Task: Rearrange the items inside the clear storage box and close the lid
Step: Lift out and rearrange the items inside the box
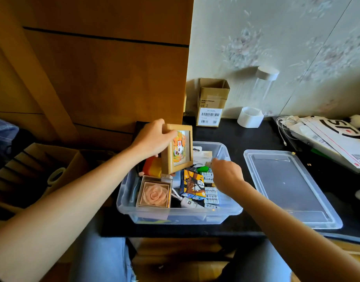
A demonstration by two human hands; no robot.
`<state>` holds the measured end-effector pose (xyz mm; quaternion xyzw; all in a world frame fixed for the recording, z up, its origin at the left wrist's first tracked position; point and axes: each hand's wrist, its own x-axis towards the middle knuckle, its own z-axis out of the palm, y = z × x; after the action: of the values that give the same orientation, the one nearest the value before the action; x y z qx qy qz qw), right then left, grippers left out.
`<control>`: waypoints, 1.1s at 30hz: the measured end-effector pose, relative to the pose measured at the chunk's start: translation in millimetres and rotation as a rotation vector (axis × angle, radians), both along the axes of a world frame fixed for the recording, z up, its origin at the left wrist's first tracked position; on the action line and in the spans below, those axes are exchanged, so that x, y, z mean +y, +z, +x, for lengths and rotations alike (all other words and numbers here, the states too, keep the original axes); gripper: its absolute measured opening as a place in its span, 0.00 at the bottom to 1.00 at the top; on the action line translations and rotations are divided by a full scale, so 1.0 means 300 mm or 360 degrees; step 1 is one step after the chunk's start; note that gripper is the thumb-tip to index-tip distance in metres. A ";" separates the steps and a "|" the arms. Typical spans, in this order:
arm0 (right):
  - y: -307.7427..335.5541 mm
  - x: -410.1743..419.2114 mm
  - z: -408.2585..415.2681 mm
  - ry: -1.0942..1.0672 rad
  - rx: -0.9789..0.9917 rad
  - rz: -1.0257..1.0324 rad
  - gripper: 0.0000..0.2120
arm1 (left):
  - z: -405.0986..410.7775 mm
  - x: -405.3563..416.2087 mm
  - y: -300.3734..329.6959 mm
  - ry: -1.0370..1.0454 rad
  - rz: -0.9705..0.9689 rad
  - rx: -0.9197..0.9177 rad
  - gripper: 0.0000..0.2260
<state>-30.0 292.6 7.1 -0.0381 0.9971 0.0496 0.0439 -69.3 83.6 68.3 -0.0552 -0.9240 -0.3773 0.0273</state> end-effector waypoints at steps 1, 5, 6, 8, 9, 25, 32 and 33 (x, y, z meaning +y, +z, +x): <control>-0.016 -0.013 -0.001 0.0080 -0.0049 0.0152 0.18 | -0.003 -0.029 -0.002 0.0001 0.0070 -0.0008 0.13; -0.079 -0.043 -0.023 0.0349 -0.0290 0.0724 0.14 | 0.000 -0.099 -0.051 -0.0008 0.0317 -0.0091 0.13; -0.092 -0.046 -0.032 0.0350 -0.0324 0.0801 0.14 | 0.003 -0.106 -0.067 -0.0009 0.0343 -0.0109 0.12; -0.126 -0.049 -0.054 0.0332 -0.0343 0.0852 0.13 | 0.005 -0.114 -0.097 -0.0006 0.0397 -0.0150 0.10; -0.138 -0.047 -0.061 0.0330 -0.0341 0.0859 0.12 | 0.006 -0.114 -0.107 -0.0010 0.0421 -0.0170 0.09; -0.191 -0.032 -0.117 0.0265 -0.0155 0.0797 0.20 | 0.010 -0.148 -0.169 0.0008 0.0531 -0.0220 0.11; -0.179 -0.033 -0.111 0.0357 -0.0219 0.0942 0.13 | 0.001 -0.144 -0.149 -0.0011 0.0524 -0.0225 0.09; -0.174 -0.037 -0.112 0.0343 -0.0218 0.0905 0.14 | 0.003 -0.145 -0.149 -0.0013 0.0531 -0.0227 0.09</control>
<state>-63.6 281.4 -45.2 -0.1331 0.9282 0.3280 0.1145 -68.5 40.0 23.5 -0.0267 -0.8479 -0.5286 -0.0311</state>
